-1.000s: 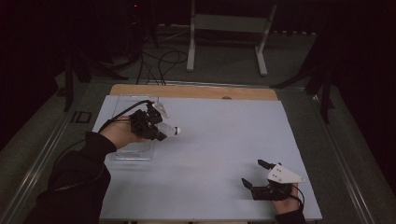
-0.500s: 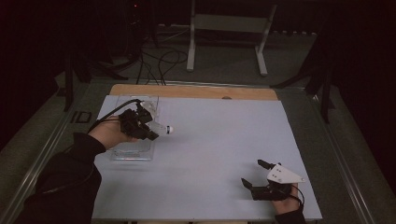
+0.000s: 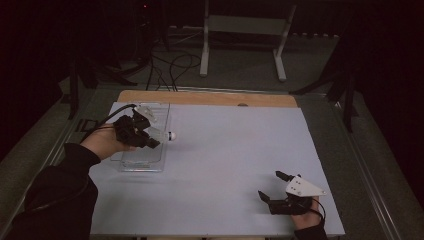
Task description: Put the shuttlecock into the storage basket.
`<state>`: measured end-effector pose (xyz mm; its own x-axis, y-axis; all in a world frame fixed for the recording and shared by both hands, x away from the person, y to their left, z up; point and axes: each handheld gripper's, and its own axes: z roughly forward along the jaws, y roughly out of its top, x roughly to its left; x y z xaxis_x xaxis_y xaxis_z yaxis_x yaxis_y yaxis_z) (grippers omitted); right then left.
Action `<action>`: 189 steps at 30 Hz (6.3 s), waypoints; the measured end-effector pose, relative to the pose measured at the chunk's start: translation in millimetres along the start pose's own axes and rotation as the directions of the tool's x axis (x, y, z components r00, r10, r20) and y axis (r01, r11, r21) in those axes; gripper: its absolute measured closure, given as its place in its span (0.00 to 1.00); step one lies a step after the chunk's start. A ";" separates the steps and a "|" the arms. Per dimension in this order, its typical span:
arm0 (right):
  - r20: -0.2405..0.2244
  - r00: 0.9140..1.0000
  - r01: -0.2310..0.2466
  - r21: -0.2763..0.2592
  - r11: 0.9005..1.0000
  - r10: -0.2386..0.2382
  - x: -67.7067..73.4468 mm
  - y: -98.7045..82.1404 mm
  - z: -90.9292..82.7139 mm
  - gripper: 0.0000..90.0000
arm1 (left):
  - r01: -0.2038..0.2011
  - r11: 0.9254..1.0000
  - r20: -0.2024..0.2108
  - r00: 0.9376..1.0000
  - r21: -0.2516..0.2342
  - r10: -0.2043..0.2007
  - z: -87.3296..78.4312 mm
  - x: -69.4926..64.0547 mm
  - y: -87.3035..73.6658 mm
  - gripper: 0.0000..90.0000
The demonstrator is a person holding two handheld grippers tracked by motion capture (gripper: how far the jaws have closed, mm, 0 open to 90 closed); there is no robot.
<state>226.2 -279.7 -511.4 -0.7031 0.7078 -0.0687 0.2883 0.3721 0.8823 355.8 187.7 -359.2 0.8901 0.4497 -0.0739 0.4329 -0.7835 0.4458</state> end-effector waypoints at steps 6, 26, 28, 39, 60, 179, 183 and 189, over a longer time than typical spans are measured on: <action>0.000 1.000 0.000 0.003 1.000 0.000 0.2 -0.2 0.5 0.11 | 0.007 1.000 -0.005 1.000 0.006 -0.007 -1.3 2.9 -8.2 1.00; 0.004 1.000 0.006 0.015 1.000 -0.006 1.3 0.0 3.0 0.11 | 0.084 0.996 -0.017 0.996 0.010 -0.083 -3.9 16.6 -40.4 1.00; 0.005 1.000 0.008 0.016 1.000 -0.008 1.2 -0.1 3.0 0.11 | 0.096 0.995 -0.023 0.995 0.013 -0.096 -3.4 17.7 -41.9 1.00; 0.005 1.000 0.009 0.016 1.000 -0.009 0.9 -0.2 3.0 0.11 | 0.094 0.995 -0.008 0.996 0.030 -0.094 7.6 20.8 -46.6 1.00; 0.005 1.000 0.012 0.019 1.000 -0.013 1.2 0.0 3.1 0.11 | 0.103 0.992 0.022 0.994 0.078 -0.105 33.1 26.9 -55.2 1.00; 0.007 1.000 0.008 0.029 1.000 -0.009 0.6 0.1 2.4 0.11 | 0.144 0.987 -0.049 0.988 -0.072 -0.147 54.9 -5.7 9.0 0.00; 0.007 1.000 0.010 0.027 1.000 -0.010 0.7 0.2 2.2 0.11 | 0.130 0.988 -0.043 0.990 -0.086 -0.134 57.0 -9.8 14.1 0.00; 0.005 1.000 0.008 0.027 1.000 -0.008 0.6 0.1 2.1 0.11 | 0.122 0.986 -0.035 0.991 -0.113 -0.127 61.2 -16.5 19.8 0.00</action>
<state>227.2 -278.0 -512.3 -0.7020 0.7078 -0.0781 0.3005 0.3938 0.8687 358.4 138.5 -403.8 0.8226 0.5600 -0.0990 0.5195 -0.6691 0.5314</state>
